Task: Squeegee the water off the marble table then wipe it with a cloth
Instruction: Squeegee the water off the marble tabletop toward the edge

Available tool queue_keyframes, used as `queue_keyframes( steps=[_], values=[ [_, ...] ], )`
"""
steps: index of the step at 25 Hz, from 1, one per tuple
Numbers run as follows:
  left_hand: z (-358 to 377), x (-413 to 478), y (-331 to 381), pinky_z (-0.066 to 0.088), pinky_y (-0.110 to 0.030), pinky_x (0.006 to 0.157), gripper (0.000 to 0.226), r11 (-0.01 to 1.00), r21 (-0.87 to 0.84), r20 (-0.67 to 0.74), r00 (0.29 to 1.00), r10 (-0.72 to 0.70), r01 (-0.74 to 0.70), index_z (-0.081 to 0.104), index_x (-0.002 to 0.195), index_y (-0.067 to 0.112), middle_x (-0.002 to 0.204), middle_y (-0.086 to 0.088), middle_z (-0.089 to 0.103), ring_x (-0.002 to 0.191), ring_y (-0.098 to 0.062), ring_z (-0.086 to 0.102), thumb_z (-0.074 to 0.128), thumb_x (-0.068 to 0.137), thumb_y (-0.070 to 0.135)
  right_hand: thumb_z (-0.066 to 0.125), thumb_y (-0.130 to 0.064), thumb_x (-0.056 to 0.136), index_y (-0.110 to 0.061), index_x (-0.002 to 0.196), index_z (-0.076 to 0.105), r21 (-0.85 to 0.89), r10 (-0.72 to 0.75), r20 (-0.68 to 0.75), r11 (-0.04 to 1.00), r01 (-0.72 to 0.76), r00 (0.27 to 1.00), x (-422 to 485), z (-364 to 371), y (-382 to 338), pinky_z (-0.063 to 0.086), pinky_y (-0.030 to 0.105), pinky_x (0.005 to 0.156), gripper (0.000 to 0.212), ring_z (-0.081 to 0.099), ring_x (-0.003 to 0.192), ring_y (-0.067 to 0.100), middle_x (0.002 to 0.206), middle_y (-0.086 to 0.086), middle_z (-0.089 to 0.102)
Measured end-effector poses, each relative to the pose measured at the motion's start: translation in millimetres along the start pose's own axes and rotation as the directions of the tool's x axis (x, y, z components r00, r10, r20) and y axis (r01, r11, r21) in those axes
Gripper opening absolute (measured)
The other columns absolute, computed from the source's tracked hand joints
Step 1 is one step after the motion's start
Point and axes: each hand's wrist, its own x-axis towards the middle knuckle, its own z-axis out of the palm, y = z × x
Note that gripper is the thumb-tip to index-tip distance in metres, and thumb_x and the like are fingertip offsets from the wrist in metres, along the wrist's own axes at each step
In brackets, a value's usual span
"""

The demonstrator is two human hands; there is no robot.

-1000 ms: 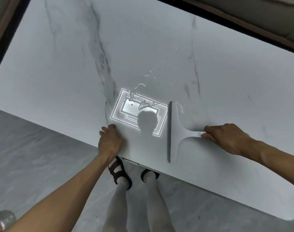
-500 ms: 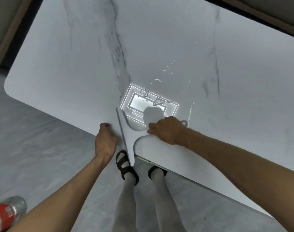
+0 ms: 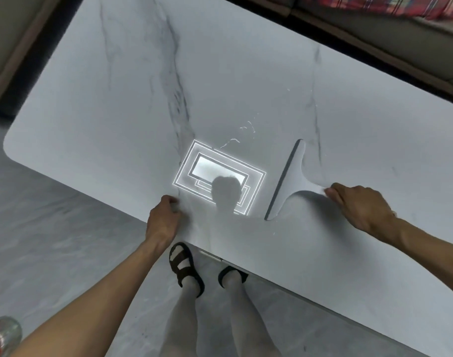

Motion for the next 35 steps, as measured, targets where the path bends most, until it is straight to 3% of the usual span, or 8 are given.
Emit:
queue_keyframes(
  steps=[4, 7, 11, 15, 22, 25, 28, 35],
  values=[
    [-18.9, 4.5, -5.7, 0.04, -0.031, 0.074, 0.039, 0.996, -0.066, -0.089, 0.993, -0.072, 0.067, 0.048, 0.127, 0.016, 0.126, -0.009, 0.059, 0.092, -0.022, 0.052, 0.044, 0.088, 0.012, 0.011, -0.064, 0.093, -0.027, 0.092, 0.049, -0.026, -0.286, 0.043, 0.957, 0.287, 0.957, 17.1, -4.5, -86.4, 0.037, 0.034, 0.061, 0.053, 0.06, 0.069, 0.028, 0.079, 0.001, 0.066],
    [-32.8, 12.5, -15.9, 0.042, -0.032, 0.075, 0.044, 0.989, -0.072, -0.157, 0.978, -0.138, 0.128, 0.046, 0.129, 0.014, 0.127, -0.012, 0.059, 0.099, -0.029, 0.056, 0.044, 0.086, 0.008, 0.023, -0.057, 0.098, -0.022, 0.109, 0.056, -0.036, -0.555, 0.157, 0.823, 0.567, 0.817, 40.8, 12.2, -188.9, 0.031, 0.033, 0.069, 0.049, 0.063, 0.089, 0.032, 0.098, 0.01, 0.068],
    [-40.5, 30.1, -26.8, 0.045, -0.035, 0.083, 0.046, 0.991, -0.049, -0.197, 0.971, -0.134, 0.127, 0.048, 0.128, 0.015, 0.126, -0.011, 0.061, 0.107, -0.032, 0.058, 0.043, 0.084, 0.008, 0.026, -0.054, 0.099, -0.018, 0.116, 0.057, -0.045, -0.644, 0.172, 0.751, 0.659, 0.746, 76.0, 24.7, -260.2, 0.031, 0.032, 0.068, 0.051, 0.064, 0.091, 0.033, 0.1, 0.012, 0.068],
    [-33.2, 51.7, -12.7, 0.044, -0.036, 0.088, 0.051, 0.999, 0.003, -0.112, 0.993, -0.045, 0.045, 0.043, 0.132, 0.015, 0.13, -0.009, 0.056, 0.114, -0.032, 0.056, 0.048, 0.082, 0.004, 0.026, -0.057, 0.098, -0.025, 0.105, 0.059, -0.002, -0.507, 0.046, 0.862, 0.508, 0.861, 115.6, 5.3, -214.2, 0.033, 0.034, 0.067, 0.046, 0.065, 0.088, 0.034, 0.094, 0.01, 0.069],
    [-6.6, 87.6, 69.5, 0.045, -0.035, 0.077, 0.025, 0.935, 0.204, -0.08, 0.947, 0.312, -0.291, 0.053, 0.107, 0.008, 0.112, -0.012, 0.053, 0.101, -0.031, 0.056, 0.041, 0.086, 0.014, 0.01, -0.065, 0.091, -0.029, 0.085, 0.047, 0.118, 0.067, 0.091, 0.99, -0.078, 0.994, 67.7, -17.5, -46.2, 0.048, 0.038, 0.067, 0.052, 0.059, 0.069, 0.029, 0.071, 0.003, 0.062],
    [17.9, 100.2, 102.7, 0.039, -0.045, 0.102, 0.07, 0.841, 0.437, 0.04, 0.941, 0.336, -0.319, 0.035, 0.131, 0.001, 0.137, -0.028, 0.038, 0.128, -0.044, 0.035, 0.058, 0.074, 0.035, 0.008, -0.071, 0.086, -0.027, 0.079, 0.046, 0.166, 0.248, 0.087, 0.951, -0.259, 0.965, 22.8, -24.7, -4.3, 0.044, 0.035, 0.059, 0.058, 0.057, 0.061, 0.025, 0.06, -0.003, 0.058],
    [39.1, 107.8, 124.0, 0.012, -0.055, 0.116, 0.138, 0.808, 0.511, 0.104, 0.954, 0.28, -0.293, 0.0, 0.147, 0.005, 0.152, -0.035, 0.005, 0.142, -0.052, 0.005, 0.082, 0.051, 0.061, 0.019, -0.071, 0.088, -0.024, 0.079, 0.047, 0.31, 0.272, 0.052, 0.91, -0.274, 0.961, 30.2, -42.9, -0.1, 0.042, 0.035, 0.055, 0.055, 0.056, 0.058, 0.025, 0.057, -0.003, 0.057],
    [66.0, 124.9, 143.6, 0.012, -0.067, 0.11, 0.144, 0.759, 0.587, 0.121, 0.958, 0.261, -0.28, -0.009, 0.149, 0.002, 0.149, -0.044, -0.007, 0.134, -0.067, -0.002, 0.078, 0.054, 0.067, 0.034, -0.038, 0.098, -0.024, 0.128, 0.042, 0.713, 0.263, -0.131, 0.695, -0.094, 0.956, 236.1, -108.9, -65.2, 0.046, 0.037, 0.07, 0.034, 0.055, 0.075, 0.031, 0.089, 0.013, 0.063]
  ],
)
